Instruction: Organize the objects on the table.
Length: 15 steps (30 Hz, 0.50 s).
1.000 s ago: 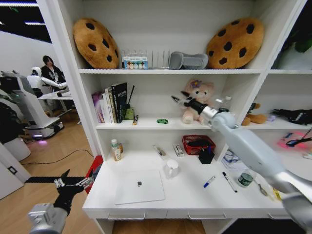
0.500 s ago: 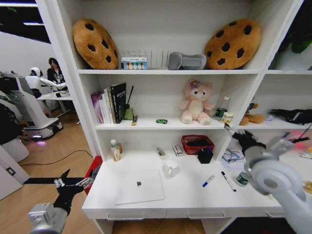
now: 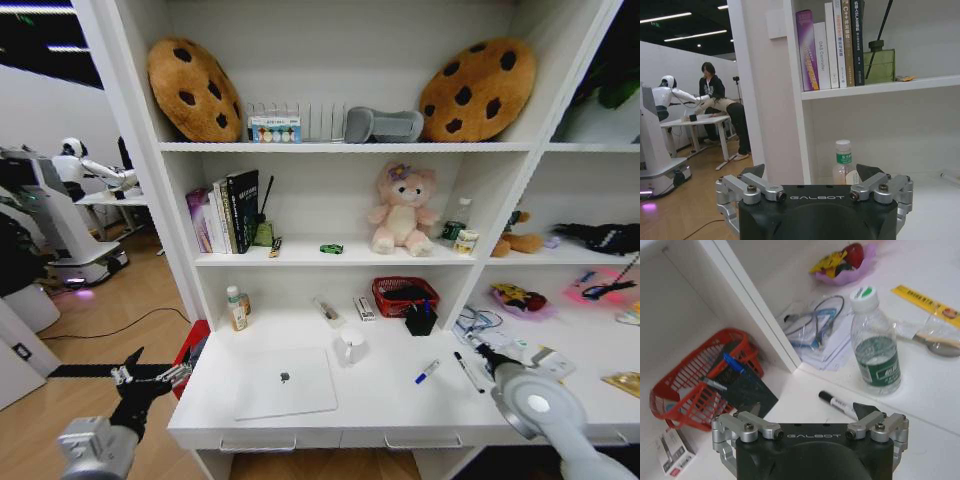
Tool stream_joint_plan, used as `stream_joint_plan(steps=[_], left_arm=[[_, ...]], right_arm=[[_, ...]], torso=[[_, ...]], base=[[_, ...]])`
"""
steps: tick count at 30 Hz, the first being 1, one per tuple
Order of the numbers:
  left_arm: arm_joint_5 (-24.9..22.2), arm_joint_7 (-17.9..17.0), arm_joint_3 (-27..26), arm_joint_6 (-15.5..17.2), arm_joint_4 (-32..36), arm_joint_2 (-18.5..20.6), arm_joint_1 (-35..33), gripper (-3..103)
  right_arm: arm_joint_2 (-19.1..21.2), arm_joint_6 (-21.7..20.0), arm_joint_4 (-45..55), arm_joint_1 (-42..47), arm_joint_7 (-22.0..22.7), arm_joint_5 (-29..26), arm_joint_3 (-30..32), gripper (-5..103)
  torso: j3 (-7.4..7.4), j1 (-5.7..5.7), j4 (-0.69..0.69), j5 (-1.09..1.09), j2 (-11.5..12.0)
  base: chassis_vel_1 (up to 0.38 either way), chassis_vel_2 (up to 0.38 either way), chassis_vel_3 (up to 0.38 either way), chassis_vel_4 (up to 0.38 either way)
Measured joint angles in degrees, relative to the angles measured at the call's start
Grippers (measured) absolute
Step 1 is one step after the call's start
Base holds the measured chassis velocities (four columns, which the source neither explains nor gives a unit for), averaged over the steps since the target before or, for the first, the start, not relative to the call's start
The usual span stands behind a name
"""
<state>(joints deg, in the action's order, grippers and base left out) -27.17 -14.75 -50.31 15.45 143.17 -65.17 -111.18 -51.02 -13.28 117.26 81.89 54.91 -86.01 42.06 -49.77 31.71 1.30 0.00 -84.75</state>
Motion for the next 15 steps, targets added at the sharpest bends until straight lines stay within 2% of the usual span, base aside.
stream_joint_plan(steps=[7,15], left_arm=[[0.0,0.0,0.0,0.0,0.0,0.0,0.0,100],[0.0,0.0,0.0,0.0,0.0,0.0,0.0,100]], right_arm=[[0.03,-0.4,-5.75,-4.24,-0.41,0.41,-5.53,100],[0.2,-1.6,-13.06,-10.76,-2.82,0.81,-11.81,100]], torso=[[0.0,0.0,0.0,0.01,0.0],[0.0,0.0,0.0,0.0,0.0]], base=[[0.0,0.0,0.0,0.0],[0.0,0.0,0.0,0.0]])
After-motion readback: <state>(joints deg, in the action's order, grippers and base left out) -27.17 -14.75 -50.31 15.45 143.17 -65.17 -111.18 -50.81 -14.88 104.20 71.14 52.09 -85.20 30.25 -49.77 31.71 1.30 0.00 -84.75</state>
